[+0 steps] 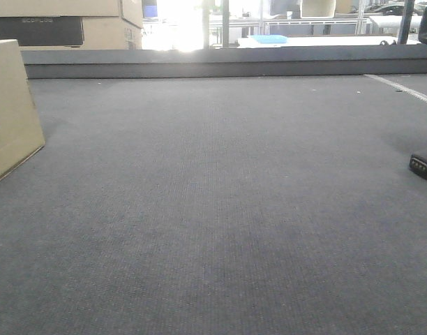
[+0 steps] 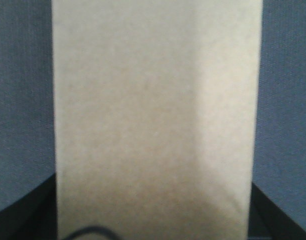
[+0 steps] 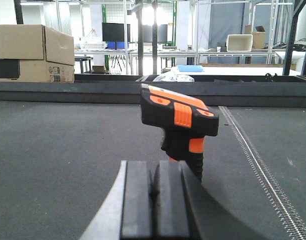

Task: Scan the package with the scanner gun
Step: 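Lift and tilt the box with the left gripper, label facing the scanner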

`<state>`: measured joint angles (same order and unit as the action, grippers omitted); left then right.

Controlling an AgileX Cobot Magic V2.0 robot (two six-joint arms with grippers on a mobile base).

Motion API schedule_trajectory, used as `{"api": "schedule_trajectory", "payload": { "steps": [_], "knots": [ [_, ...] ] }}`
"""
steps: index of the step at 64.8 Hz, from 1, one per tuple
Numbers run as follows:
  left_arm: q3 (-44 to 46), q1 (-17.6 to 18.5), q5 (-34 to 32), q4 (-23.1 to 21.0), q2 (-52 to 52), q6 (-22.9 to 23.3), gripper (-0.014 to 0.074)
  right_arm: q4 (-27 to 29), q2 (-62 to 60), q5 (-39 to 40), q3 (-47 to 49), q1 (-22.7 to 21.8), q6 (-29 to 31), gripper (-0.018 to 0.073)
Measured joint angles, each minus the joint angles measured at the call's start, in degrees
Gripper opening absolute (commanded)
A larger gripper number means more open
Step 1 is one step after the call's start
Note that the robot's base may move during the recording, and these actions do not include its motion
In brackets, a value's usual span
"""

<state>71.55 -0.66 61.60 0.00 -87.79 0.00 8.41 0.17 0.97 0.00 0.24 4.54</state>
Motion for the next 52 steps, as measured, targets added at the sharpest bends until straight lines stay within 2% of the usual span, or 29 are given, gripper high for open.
{"api": "schedule_trajectory", "payload": {
  "steps": [4, 18, 24, 29, 35, 43, 52],
  "knots": [
    [0.0, 0.0, 0.37, -2.22, 0.11, 0.0, -0.0111, 0.0, 0.0, 0.0, 0.0, 0.0, 0.0, -0.0162],
    [0.0, 0.11, 1.22, -17.55, 2.42, 0.0, -0.0111, 0.0, 0.0, 0.0, 0.0, 0.0, 0.0, -0.0162],
    [0.1, 1.0, 0.24, -20.75, 4.06, 0.33, -0.0111, 0.0, 0.0, 0.0, 0.0, 0.0, 0.0, -0.0162],
    [0.21, 2.79, -0.75, -21.66, 4.72, 2.48, -0.0111, 0.0, 0.0, 0.0, 0.0, 0.0, 0.0, -0.0162],
    [0.21, 6.91, -2.13, -21.66, 4.72, 5.32, -0.0111, 0.0, 0.0, 0.0, 0.0, 0.0, 0.0, -0.0162],
    [0.21, 14.37, -8.19, -21.78, 4.72, 10.76, -0.0111, 0.0, 0.0, 0.0, 0.0, 0.0, 0.0, -0.0162],
    [0.21, 22.31, -13.99, -18.42, 3.95, 19.67, -0.0111, 0.0, 0.0, 0.0, 0.0, 0.0, 0.0, -0.0162]
  ]
}}
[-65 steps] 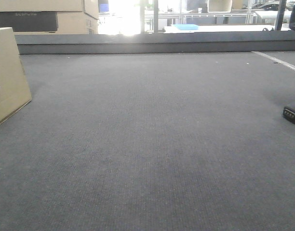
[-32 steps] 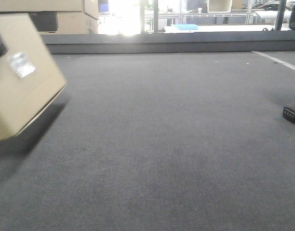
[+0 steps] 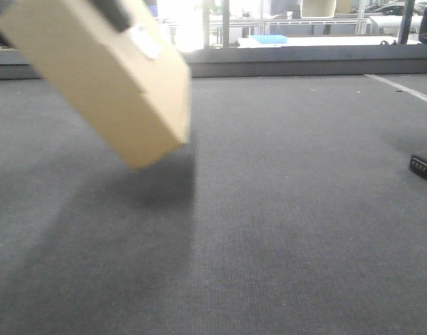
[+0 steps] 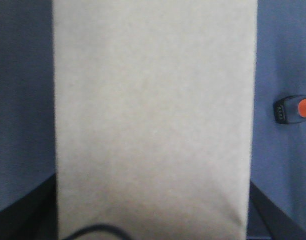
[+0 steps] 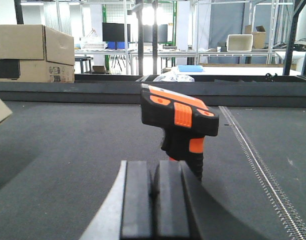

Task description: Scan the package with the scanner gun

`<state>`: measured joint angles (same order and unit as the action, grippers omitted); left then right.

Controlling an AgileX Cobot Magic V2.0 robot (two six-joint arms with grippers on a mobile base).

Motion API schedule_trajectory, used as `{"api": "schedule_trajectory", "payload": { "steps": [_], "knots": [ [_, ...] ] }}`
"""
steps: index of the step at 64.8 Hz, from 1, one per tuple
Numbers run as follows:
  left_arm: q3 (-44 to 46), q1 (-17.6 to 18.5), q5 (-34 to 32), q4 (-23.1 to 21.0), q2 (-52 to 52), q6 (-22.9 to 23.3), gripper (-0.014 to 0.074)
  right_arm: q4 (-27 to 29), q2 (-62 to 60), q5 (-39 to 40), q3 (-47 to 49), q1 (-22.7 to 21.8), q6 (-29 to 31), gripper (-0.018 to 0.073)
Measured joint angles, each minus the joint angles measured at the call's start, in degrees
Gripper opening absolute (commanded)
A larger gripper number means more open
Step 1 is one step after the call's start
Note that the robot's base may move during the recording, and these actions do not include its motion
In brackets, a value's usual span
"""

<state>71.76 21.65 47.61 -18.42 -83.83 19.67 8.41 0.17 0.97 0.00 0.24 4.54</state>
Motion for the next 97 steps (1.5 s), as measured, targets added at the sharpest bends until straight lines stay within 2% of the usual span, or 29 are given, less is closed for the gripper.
{"api": "schedule_trajectory", "payload": {
  "steps": [4, 10, 21, 34, 55, 80, 97],
  "knots": [
    [0.0, 2.8, -1.89, 1.92, -0.87, 4.15, -0.0111, 0.0, 0.0, 0.0, 0.0, 0.0, 0.0, -0.0162],
    [0.0, 5.78, -3.29, 3.27, -2.39, 7.1, -0.0111, 0.0, 0.0, 0.0, 0.0, 0.0, 0.0, -0.0162],
    [0.0, 8.96, -3.89, 3.98, -5.84, 8.66, -0.0111, 0.0, 0.0, 0.0, 0.0, 0.0, 0.0, -0.0162],
    [0.0, 9.14, -4.02, 4.18, -6.49, 8.88, -0.0111, 0.0, 0.0, 0.42, 0.1, 0.0, 0.0, -0.0162],
    [0.0, 9.14, -4.02, 4.22, -6.49, 8.88, -0.0111, 0.25, 1.08, -9.77, 10.11, 0.0, 0.0, -0.0162],
    [0.0, 9.14, -4.02, 4.22, -6.49, 8.92, -0.0111, 0.25, 19.72, -13.59, 22.02, 0.0, 0.0, -0.0162],
    [0.0, 9.14, -4.12, 4.22, -6.49, 8.92, -0.0111, 0.25, 27.44, -9.06, 22.38, 0.0, 0.0, -0.0162]
  ]
}}
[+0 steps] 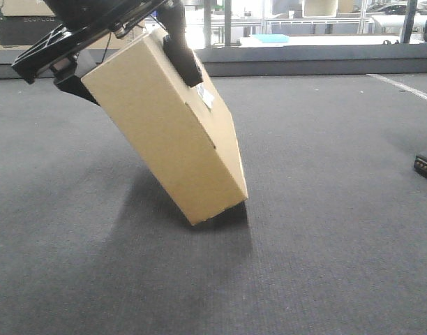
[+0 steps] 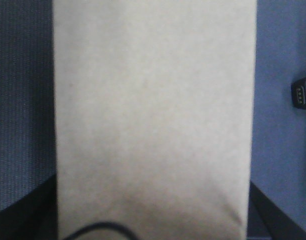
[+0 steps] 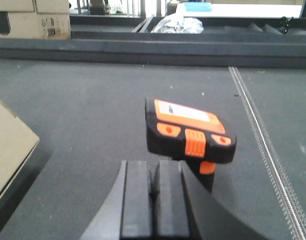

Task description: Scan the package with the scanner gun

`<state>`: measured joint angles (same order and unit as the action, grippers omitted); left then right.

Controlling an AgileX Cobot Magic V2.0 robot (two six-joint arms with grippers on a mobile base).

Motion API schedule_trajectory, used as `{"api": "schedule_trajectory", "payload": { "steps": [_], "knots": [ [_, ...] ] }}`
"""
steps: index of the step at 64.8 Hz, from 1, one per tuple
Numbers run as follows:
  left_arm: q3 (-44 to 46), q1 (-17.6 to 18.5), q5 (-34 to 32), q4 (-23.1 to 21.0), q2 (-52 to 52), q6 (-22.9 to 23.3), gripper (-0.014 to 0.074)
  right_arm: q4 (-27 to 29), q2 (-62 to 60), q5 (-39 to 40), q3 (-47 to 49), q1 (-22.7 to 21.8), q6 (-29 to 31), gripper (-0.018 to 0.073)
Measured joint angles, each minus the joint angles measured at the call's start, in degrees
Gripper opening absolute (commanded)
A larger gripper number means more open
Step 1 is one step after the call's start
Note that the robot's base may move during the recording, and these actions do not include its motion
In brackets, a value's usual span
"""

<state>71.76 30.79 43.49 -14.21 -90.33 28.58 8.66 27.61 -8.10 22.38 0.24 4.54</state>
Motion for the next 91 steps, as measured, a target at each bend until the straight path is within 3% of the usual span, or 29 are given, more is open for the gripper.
{"api": "schedule_trajectory", "payload": {
  "steps": [12, 25, 36, 57, 74, 91],
  "knots": [
    [0.0, 0.0, -0.05, 0.0, 0.0, 0.0, -0.0111, 0.0, 0.83, 2.33, -0.27, 0.0, 0.0, -0.0162],
    [0.0, 0.0, -0.18, 0.11, 0.0, 0.1, -0.0111, 0.0, 7.84, 6.61, -6.89, 0.0, 0.0, -0.0163],
    [0.0, 0.0, -0.18, 0.11, 0.0, 0.1, -0.0111, 0.0, 13.41, 17.3, -11.4, 0.0, 0.0, -0.0165],
    [0.0, 0.0, -0.28, 0.11, 0.0, 0.1, -0.0111, 0.0, 28.33, 35.33, -11.52, 0.0, 0.0, -0.0165],
    [0.0, 0.0, -0.28, 0.6, 0.0, 0.1, -0.0111, 0.0, 40.44, 57.43, -16.14, 0.0, -9.62, -0.0165],
    [0.0, 0.0, -0.28, 1.33, 0.0, 0.1, -0.0111, 0.0, 49.29, 72.45, -17.41, 0.0, -12.32, -0.0165]
  ]
}}
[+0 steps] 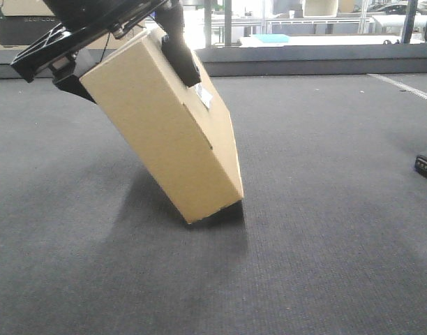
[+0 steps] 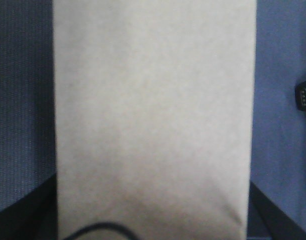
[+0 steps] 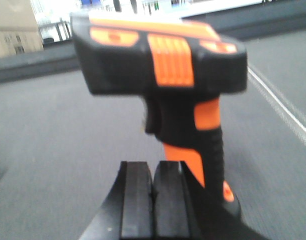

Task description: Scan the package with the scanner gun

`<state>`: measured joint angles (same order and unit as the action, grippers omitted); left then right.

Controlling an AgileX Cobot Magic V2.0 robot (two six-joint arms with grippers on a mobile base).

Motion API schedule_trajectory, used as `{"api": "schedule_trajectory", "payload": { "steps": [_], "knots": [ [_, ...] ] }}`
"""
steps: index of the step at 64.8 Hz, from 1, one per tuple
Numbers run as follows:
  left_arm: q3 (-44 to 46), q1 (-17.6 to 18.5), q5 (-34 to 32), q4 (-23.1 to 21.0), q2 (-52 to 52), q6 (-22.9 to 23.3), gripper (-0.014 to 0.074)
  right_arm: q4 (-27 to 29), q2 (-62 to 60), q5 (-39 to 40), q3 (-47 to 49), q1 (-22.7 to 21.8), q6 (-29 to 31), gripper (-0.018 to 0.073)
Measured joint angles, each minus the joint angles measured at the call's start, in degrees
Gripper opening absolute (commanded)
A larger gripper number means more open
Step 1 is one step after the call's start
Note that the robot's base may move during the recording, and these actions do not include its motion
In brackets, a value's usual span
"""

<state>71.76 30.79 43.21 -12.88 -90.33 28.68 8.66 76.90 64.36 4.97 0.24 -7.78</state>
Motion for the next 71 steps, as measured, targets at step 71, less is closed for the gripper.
{"api": "schedule_trajectory", "payload": {
  "steps": [71],
  "knots": [
    [0.0, 0.0, -1.53, 1.85, 0.0, -0.11, -0.0111, 0.2, 9.18, 4.25, 1.1, 0.0, -0.23, -0.0165]
  ]
}}
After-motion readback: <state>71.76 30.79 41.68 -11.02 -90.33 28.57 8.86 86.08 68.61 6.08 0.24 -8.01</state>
